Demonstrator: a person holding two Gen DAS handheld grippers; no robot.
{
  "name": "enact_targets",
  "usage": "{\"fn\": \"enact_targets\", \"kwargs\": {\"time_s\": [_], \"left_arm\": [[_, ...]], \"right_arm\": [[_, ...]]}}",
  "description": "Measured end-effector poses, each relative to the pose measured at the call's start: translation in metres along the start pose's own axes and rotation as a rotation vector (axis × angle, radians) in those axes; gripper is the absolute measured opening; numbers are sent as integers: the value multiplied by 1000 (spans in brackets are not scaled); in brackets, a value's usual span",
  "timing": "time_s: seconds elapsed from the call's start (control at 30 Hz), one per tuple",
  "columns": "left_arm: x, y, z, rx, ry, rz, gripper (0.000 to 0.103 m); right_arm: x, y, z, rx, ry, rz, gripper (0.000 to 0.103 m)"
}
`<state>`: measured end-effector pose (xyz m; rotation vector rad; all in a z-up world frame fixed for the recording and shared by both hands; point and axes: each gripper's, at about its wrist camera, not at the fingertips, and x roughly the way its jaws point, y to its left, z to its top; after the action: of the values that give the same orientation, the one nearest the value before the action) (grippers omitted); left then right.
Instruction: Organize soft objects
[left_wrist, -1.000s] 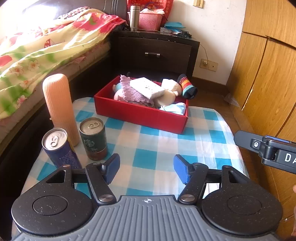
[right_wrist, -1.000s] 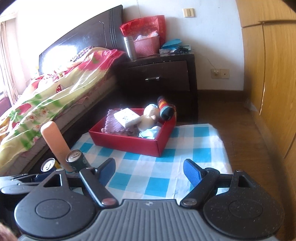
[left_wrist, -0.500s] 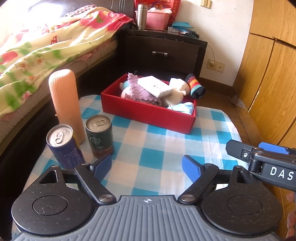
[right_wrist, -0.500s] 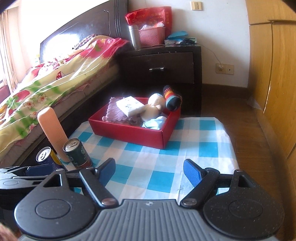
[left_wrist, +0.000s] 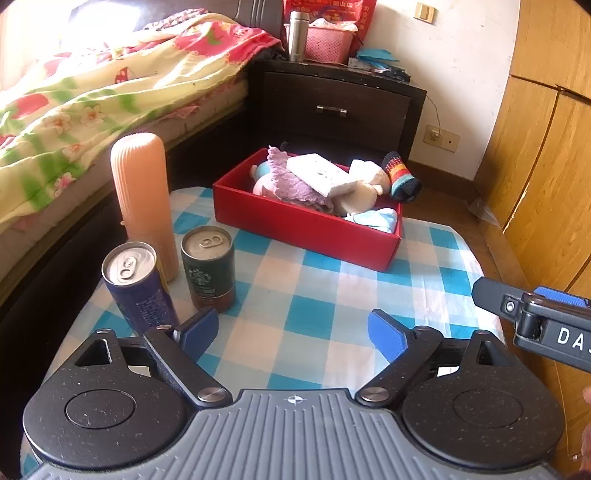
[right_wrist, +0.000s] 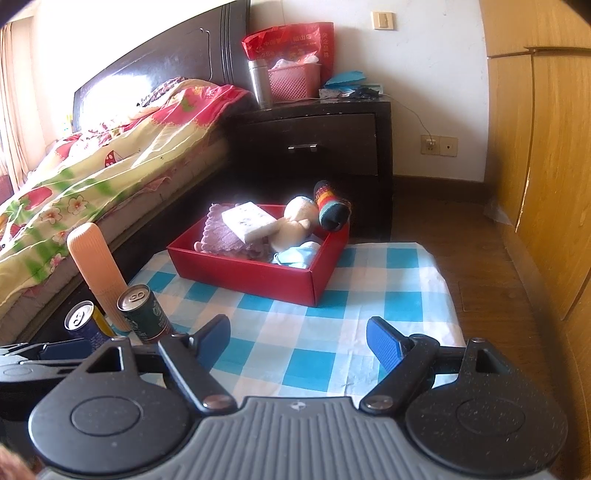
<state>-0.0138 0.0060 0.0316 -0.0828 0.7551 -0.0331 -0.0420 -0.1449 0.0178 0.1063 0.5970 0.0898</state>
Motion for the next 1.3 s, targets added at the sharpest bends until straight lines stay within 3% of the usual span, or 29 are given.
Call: {"fn": "enact_targets", "kwargs": {"time_s": [0.47, 1.3], "left_arm": [[1, 3, 0, -40, -4, 27, 90], [-4, -1, -2, -45, -32, 71, 91]], "right_arm": [[2, 5, -2, -27, -11, -21, 65], [4, 10, -7, -41, -25, -44, 65]]}}
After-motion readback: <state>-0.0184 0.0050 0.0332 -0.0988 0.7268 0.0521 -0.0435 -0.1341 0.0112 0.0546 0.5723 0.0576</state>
